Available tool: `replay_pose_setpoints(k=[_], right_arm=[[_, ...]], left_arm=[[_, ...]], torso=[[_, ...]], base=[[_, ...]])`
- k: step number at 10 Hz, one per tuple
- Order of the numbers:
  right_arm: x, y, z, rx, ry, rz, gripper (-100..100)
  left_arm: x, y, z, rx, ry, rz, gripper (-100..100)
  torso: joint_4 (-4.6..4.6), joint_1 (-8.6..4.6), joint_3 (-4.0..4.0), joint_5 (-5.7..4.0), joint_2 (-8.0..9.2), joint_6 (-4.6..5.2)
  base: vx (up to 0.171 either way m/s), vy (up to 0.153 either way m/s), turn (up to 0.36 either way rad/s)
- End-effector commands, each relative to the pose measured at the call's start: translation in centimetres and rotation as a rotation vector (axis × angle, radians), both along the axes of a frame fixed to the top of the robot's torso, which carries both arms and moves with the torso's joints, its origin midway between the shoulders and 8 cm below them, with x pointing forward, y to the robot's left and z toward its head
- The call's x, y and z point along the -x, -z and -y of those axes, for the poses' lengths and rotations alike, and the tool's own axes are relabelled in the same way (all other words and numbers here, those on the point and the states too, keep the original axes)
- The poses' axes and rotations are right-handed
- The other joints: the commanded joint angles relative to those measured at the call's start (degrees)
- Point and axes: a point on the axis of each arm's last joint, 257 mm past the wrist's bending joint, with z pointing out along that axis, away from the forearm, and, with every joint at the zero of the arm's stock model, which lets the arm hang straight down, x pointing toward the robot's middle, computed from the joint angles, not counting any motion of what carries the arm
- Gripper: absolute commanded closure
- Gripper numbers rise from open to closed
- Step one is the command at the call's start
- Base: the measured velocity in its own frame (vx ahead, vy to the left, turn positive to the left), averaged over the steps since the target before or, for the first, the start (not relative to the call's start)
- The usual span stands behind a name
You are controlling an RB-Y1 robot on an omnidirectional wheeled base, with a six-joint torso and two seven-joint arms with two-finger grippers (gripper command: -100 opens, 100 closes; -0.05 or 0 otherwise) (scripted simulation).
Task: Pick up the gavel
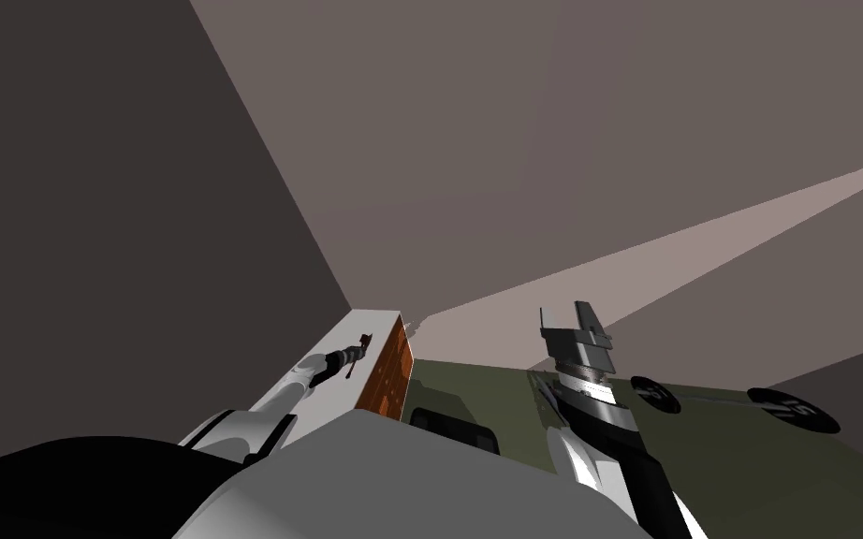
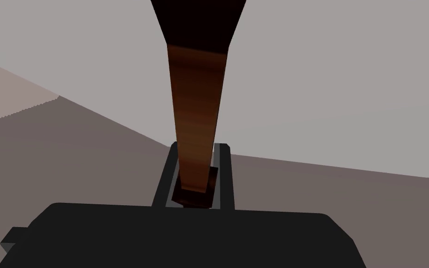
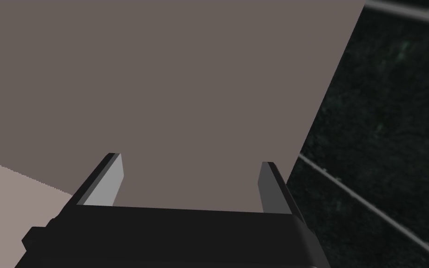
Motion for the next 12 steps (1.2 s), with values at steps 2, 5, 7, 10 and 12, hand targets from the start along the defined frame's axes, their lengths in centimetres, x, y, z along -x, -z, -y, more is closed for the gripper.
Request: replay_pose_setpoints(k=[2, 5, 7, 10, 12], right_arm=[[0.0, 0.0, 0.0, 0.0, 0.0, 0.0, 0], [0.0, 0.0, 0.0, 0.0, 0.0, 0.0, 0], [0.0, 0.0, 0.0, 0.0, 0.0, 0.0, 0], [0.0, 0.0, 0.0, 0.0, 0.0, 0.0, 0], [0.0, 0.0, 0.0, 0.0, 0.0, 0.0, 0]], left_arm=[[0.8, -0.3, -1.6, 0.005, -0.05, -0.003, 100], [2.0, -0.5, -3.6, 0.007, -0.113, -0.006, 100], [2.0, -0.5, -3.6, 0.007, -0.113, -0.006, 100], [3.2, -0.8, -5.5, 0.008, -0.175, -0.008, 100], [3.1, -0.8, -5.4, 0.009, -0.171, -0.007, 0]], torso=[[0.05, -0.01, 0.11, 0.02, 0.2, 0.16], [0.06, 0.07, 0.2, 0.04, 0.38, 0.04], [0.04, 0.12, 0.19, 0.04, 0.34, -0.07], [0.07, 0.05, 0.19, 0.05, 0.33, -0.01], [0.03, 0.1, 0.1, 0.06, 0.17, -0.12]], base=[[-0.102, 0.011, -0.325], [-0.099, 0.01, -0.186], [-0.057, 0.012, -0.044], [-0.084, -0.005, -0.223], [-0.017, -0.002, 0.003]])
